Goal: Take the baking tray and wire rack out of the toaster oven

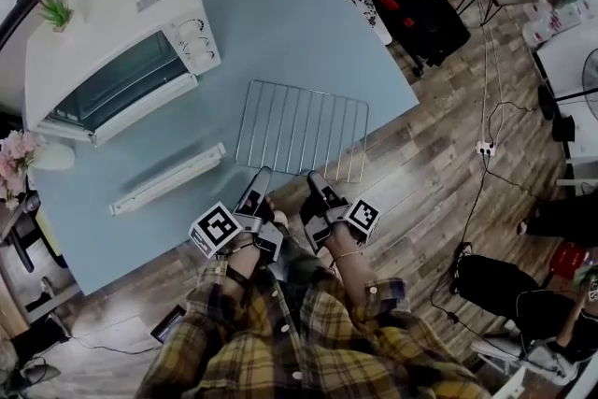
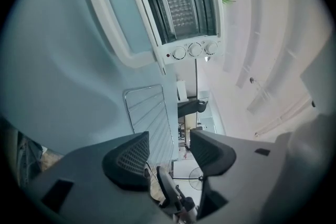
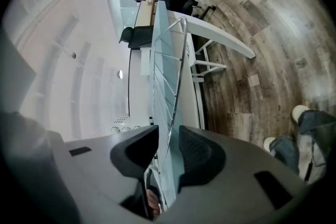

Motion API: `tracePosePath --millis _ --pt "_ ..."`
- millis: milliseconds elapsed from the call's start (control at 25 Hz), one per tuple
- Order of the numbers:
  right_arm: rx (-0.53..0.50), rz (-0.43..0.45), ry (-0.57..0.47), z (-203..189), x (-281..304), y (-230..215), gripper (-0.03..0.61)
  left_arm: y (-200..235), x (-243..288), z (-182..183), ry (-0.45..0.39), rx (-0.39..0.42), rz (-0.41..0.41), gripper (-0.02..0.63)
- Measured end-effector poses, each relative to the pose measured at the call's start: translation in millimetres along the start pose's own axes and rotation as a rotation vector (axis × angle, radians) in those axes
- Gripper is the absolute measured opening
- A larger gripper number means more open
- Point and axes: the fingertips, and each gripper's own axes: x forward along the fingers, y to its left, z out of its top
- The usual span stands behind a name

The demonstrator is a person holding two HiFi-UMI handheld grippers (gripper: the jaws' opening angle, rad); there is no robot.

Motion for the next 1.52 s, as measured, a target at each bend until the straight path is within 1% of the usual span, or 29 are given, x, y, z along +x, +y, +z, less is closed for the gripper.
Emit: tracePosePath --millis 160,320,400,520,600,680,760,840,1120,1200,1320,1400,1520 --pt "-0.025 0.003 0.043 -14.7 -8.8 7.1 0.101 -13.9 -3.8 1.2 -0.03 -0.013 -0.072 0.232" --pt "-0.074 0.064 0.121 -33.1 -16.7 31.2 0.101 -29.8 -12.6 6.7 -0.061 -0.007 -0.122 0.232" --pt "-0.128 0.104 0.159 -42.9 -16.2 50.9 0.101 -39.3 -18.1 13.0 -0.083 -0.004 -0.16 0.232" --pt "-0.227 0.175 0.207 -56.6 -6.8 88.6 0.11 -51.0 -31.6 27.6 -0.122 0.011 -0.179 0.232" --pt "-0.287 0.233 0.239 -68.0 4.6 116.2 0.114 -62.1 -43.5 42.7 -0.163 0.022 -0.204 0.232" --pt "-0.331 0.284 0.277 -82.9 19.1 142.5 0.121 -77.0 -56.4 62.5 -0.215 0.012 -0.249 0.232" --pt "-0.361 0.312 0.31 -102.3 34.1 163.4 0.13 -87.8 -71.1 86.0 -0.261 0.005 -0.277 0.232" --pt "-0.38 0.326 0.346 -124.4 52.0 178.5 0.155 -91.9 -87.1 114.4 -0.308 0.017 -0.279 0.232" --pt "-0.402 0.358 0.426 -196.5 134.9 223.0 0.17 -84.4 -137.0 232.6 -0.488 0.031 -0.245 0.232" --pt "-0.416 0.338 0.444 -213.3 160.9 229.3 0.172 -80.8 -146.4 261.4 -0.522 0.039 -0.233 0.232" --pt "-0.407 0.28 0.449 -229.9 198.1 228.7 0.176 -76.3 -152.3 298.1 -0.552 0.03 -0.242 0.232" --pt "-0.376 0.246 0.442 -237.0 221.5 225.7 0.176 -68.9 -153.9 321.4 -0.572 0.022 -0.228 0.232" --pt "-0.308 0.207 0.426 -246.6 253.9 220.1 0.176 -52.4 -153.4 353.3 -0.592 0.016 -0.178 0.232"
